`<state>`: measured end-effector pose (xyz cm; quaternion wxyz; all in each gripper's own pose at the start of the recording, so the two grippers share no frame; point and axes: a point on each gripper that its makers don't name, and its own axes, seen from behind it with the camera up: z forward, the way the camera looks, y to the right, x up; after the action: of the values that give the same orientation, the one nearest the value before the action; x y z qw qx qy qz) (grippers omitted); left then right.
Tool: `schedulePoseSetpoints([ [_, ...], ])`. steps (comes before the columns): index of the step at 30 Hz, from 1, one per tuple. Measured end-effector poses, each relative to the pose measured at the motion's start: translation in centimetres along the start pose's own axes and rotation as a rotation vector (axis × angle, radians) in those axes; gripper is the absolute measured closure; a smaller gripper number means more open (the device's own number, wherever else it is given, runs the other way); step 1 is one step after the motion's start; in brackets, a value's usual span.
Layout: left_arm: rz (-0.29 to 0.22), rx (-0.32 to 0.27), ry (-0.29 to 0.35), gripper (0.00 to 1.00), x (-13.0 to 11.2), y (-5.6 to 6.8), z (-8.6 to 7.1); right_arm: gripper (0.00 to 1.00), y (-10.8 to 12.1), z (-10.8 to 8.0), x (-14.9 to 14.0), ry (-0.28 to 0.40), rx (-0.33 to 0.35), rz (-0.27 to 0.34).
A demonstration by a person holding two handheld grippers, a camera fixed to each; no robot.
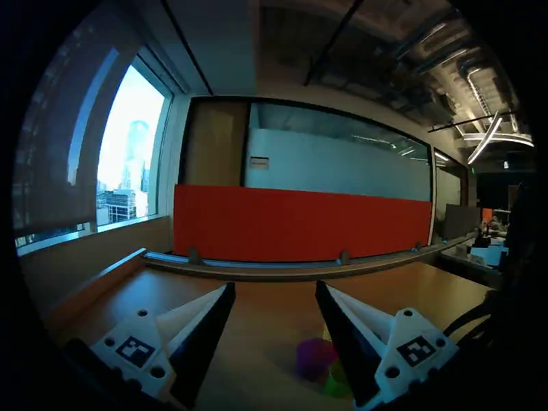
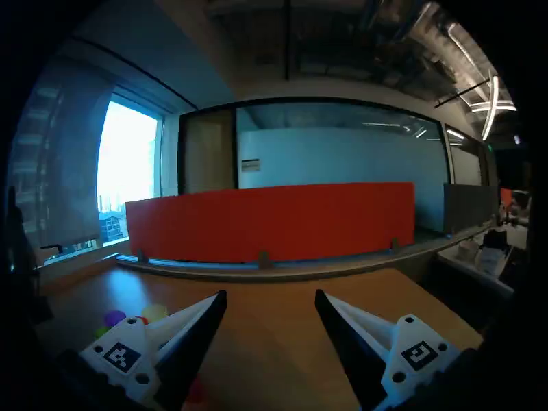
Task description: Pour water
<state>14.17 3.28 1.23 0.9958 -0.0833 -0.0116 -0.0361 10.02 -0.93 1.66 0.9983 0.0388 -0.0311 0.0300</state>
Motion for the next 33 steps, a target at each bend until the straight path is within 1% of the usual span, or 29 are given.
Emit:
schedulePoseSetpoints([
  [6, -0.011, -0.037, -0.003, 0.14, 1.6, 0.8, 0.3, 0.01, -0.3, -0.2, 1.1, 0.004, 0.016, -0.005],
  [11, 0.001, -0.054, -0.011, 0.13, 2.0, 1.2, 0.5, 0.01, -0.9, -0.3, 1.4, -0.003, 0.039, -0.008],
  [14, 0.009, -0.078, -0.017, 0.14, 2.0, 1.7, 0.5, 0.01, -1.4, -0.3, 1.3, -0.01, 0.066, -0.011],
  [18, 0.011, -0.121, -0.03, 0.13, 1.9, 2.7, 0.4, 0.01, -2.2, -0.3, 1.5, -0.014, 0.114, -0.014],
  [23, -0.016, -0.184, -0.044, 0.14, 1.8, 3.9, 0.3, 0.01, -3.4, -0.2, 2.0, -0.014, 0.182, -0.014],
  [27, -0.031, -0.229, -0.049, 0.14, 1.9, 4.8, 0.1, 0.01, -5.0, -0.4, 2.4, -0.013, 0.253, -0.028],
  [33, -0.019, -0.266, -0.057, 0.14, 1.9, 5.5, 0.1, 0.01, -7.3, -1.0, 2.8, -0.01, 0.356, -0.062],
])
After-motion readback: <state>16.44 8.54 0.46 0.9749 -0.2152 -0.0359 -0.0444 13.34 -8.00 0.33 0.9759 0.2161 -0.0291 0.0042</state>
